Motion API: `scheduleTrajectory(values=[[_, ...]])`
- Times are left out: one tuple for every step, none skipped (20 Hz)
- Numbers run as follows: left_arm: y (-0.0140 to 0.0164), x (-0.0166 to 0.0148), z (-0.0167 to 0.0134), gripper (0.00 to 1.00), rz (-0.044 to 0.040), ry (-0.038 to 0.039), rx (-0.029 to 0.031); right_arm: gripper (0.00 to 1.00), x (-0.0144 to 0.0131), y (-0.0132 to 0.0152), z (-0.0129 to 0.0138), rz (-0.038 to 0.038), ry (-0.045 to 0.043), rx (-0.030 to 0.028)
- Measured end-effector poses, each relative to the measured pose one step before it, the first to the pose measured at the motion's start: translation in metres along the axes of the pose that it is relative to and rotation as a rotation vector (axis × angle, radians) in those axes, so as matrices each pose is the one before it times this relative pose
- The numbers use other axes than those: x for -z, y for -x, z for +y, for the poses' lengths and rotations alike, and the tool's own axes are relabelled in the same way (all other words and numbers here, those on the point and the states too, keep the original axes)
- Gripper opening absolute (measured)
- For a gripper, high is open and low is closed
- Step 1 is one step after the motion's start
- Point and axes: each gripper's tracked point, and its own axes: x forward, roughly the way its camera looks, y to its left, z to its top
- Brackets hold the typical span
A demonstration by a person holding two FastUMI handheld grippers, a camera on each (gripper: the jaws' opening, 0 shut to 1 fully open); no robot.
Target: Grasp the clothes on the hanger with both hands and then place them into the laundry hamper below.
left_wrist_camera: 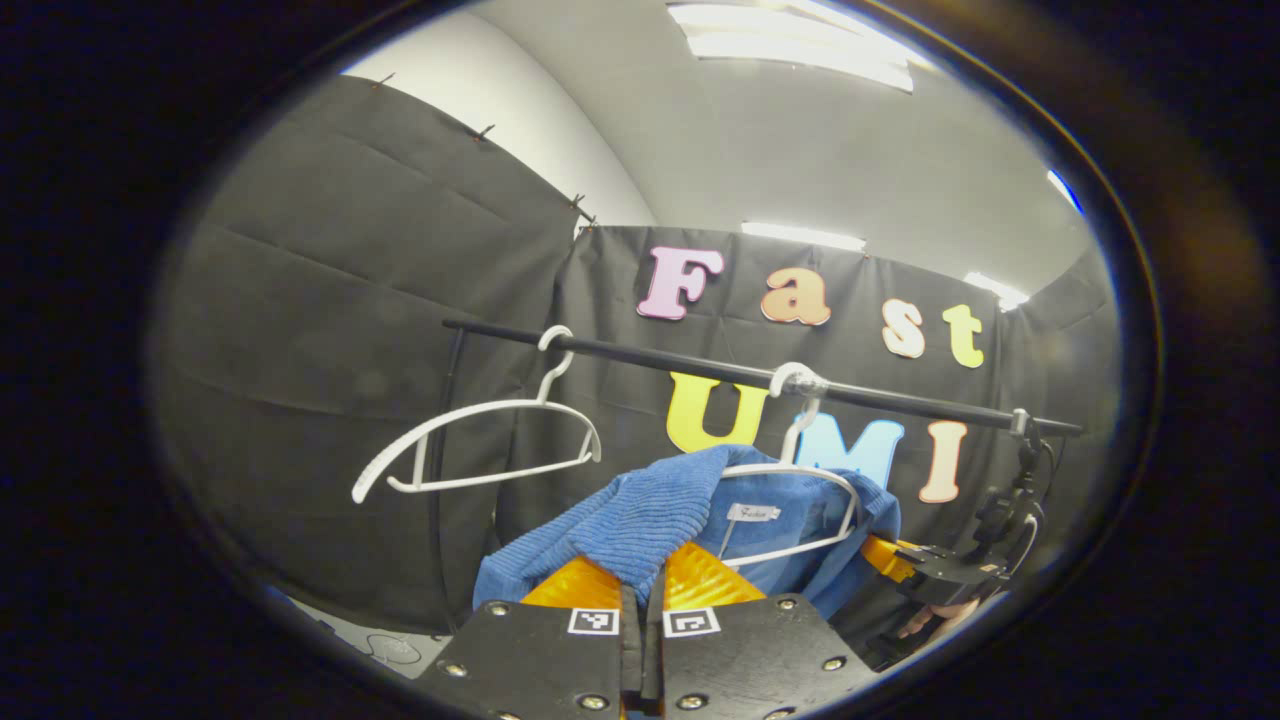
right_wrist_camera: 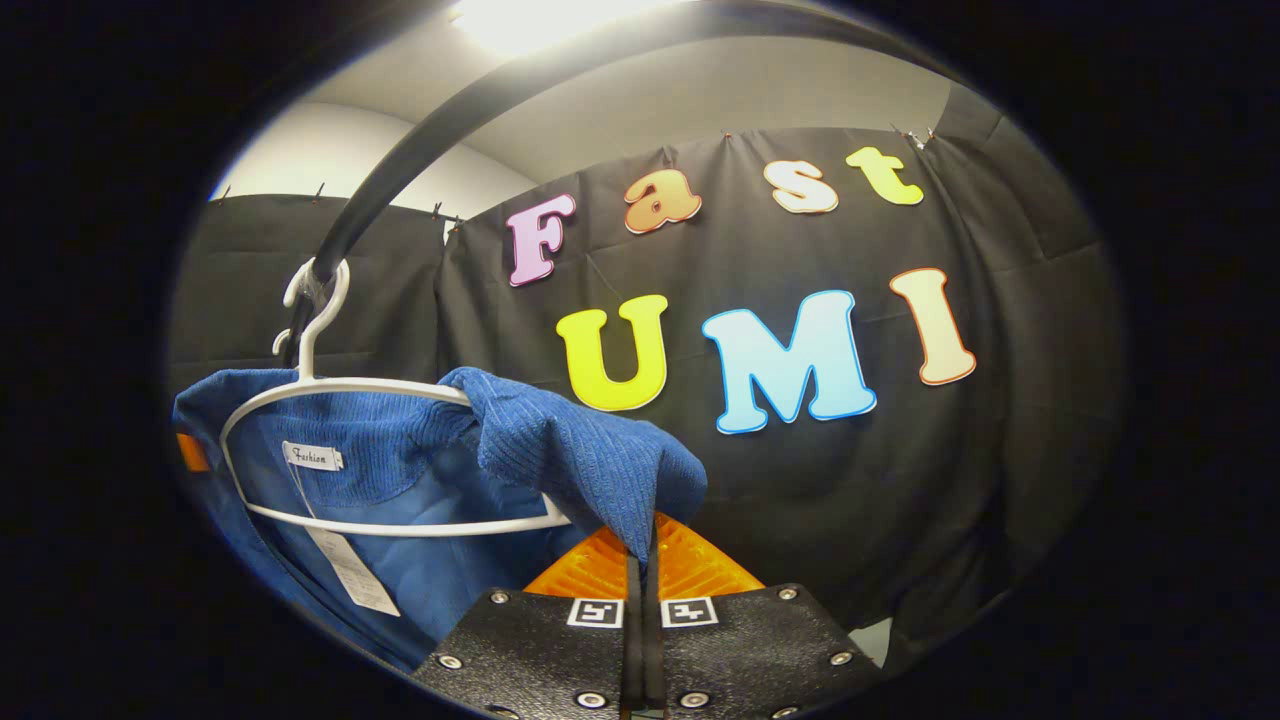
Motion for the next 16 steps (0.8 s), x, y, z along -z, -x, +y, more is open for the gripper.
scheduleTrajectory(values=[[0.00002,-0.00270,0.00468,0.01,-0.00385,-0.00206,-0.00715,0.00,-0.00162,-0.00035,-0.00452,-0.01012,-0.00962,0.01188],[0.00071,-0.00280,0.00505,0.01,-0.00640,-0.00909,-0.00974,0.00,-0.00189,0.00104,-0.00063,-0.00955,-0.00792,0.01040],[-0.00071,-0.00400,0.00541,0.02,-0.00747,-0.00887,-0.01233,0.00,-0.00323,-0.00111,-0.00276,-0.01278,-0.00229,0.01230],[-0.00272,-0.00462,0.00446,0.01,-0.00946,-0.00018,-0.00240,0.00,-0.00330,-0.00083,-0.00386,-0.01326,0.00158,0.01211],[0.00283,-0.00467,0.00463,0.02,-0.00651,-0.00191,-0.00656,0.00,-0.00201,-0.00163,-0.00389,-0.01280,0.00330,0.01370],[-0.00101,-0.00340,0.00593,0.01,-0.00258,-0.00397,-0.00226,0.00,-0.00235,-0.00033,-0.00405,-0.01422,0.00057,0.01261],[-0.00007,-0.00241,0.00493,0.01,-0.00082,-0.00318,-0.00190,0.00,-0.00170,-0.00138,-0.00237,-0.01577,-0.00265,0.00933],[-0.00149,-0.00138,0.00350,0.02,-0.00025,-0.00353,-0.00191,0.00,-0.00247,-0.00165,-0.00040,-0.01239,-0.00171,0.00586],[-0.00133,-0.00265,0.00356,0.02,-0.00190,-0.00501,-0.00318,0.00,-0.00304,-0.00152,-0.00016,-0.01303,0.00239,0.00503],[-0.00219,-0.00180,0.00264,0.01,-0.00493,-0.00656,-0.00566,0.00,-0.00195,-0.00183,0.00004,-0.01415,0.00645,0.00332],[-0.00153,-0.00288,0.00318,0.02,-0.00609,-0.00794,-0.00698,0.00,-0.00259,-0.00251,-0.00042,-0.01420,0.00867,0.00313],[-0.00219,-0.00283,0.00258,0.01,-0.00686,-0.00495,-0.01066,0.00,-0.00105,-0.00406,-0.00207,-0.01422,0.00835,0.00427],[-0.00271,-0.00244,0.00254,0.01,-0.00552,0.00198,-0.00463,0.00,-0.00146,-0.00349,-0.00112,-0.01000,0.00409,0.00141],[-0.00360,-0.00076,0.00133,0.01,-0.00225,0.00504,-0.00140,0.00,-0.00123,-0.00295,0.00058,-0.00958,0.00229,0.00263],[-0.00274,-0.00208,0.00153,0.01,-0.00115,0.00310,0.00107,0.00,-0.00092,-0.00256,0.00064,-0.01013,0.00267,-0.00083],[-0.00158,-0.00132,0.00325,0.01,-0.00267,-0.00015,0.00197,0.00,-0.00276,-0.00076,0.00058,-0.01170,0.00769,0.00075]])
